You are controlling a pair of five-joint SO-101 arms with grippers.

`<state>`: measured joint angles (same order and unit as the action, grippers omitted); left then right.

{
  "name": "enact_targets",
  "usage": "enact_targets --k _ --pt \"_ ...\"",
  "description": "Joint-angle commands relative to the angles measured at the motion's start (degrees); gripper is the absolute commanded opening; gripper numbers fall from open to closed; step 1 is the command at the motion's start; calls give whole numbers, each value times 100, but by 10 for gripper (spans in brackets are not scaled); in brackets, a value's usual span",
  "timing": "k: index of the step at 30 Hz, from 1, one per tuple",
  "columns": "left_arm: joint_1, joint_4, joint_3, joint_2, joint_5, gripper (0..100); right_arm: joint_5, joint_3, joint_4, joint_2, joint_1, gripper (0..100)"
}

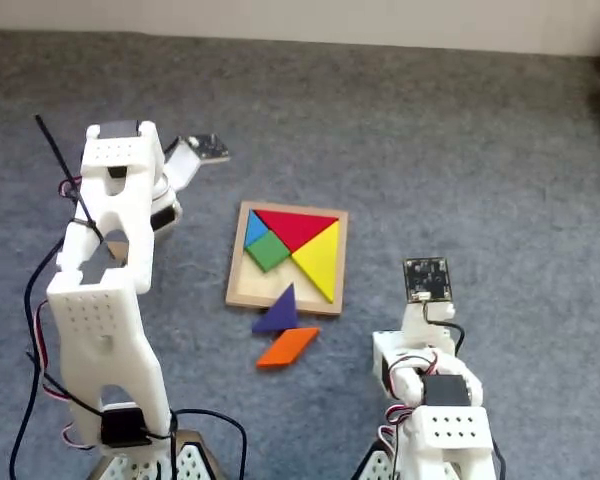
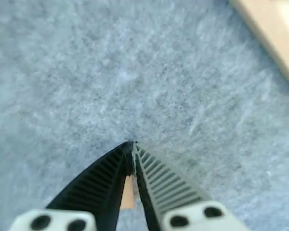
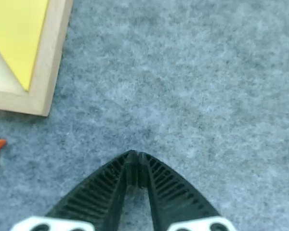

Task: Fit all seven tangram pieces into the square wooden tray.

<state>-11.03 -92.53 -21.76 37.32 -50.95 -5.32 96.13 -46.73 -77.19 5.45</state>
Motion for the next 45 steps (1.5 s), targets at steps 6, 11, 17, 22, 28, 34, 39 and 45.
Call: enact_targets --k 6,11,17,22,28,34,39,45 --pt "-391 -176 -57 -1279 1073 202 9 180 136 -66 -57 30" --pt "-831 -193 -40 -1314 2382 245 9 180 136 -66 -57 30" --pt "-1059 -220 -40 -1305 5187 197 9 180 136 -66 -57 30" --pt "-1086 -229 57 -1297 7358 184 9 180 136 -66 -57 30" --pt "-1042 -114 1077 -1297 8369 185 9 180 136 -66 -66 30" --pt "-1244 536 1552 -1305 9389 186 9 180 136 -66 -66 30" --pt "-1262 712 1560 -1314 9547 186 9 180 136 -66 -66 30" --pt "-1165 712 1349 -1367 9644 187 9 180 136 -66 -66 30"
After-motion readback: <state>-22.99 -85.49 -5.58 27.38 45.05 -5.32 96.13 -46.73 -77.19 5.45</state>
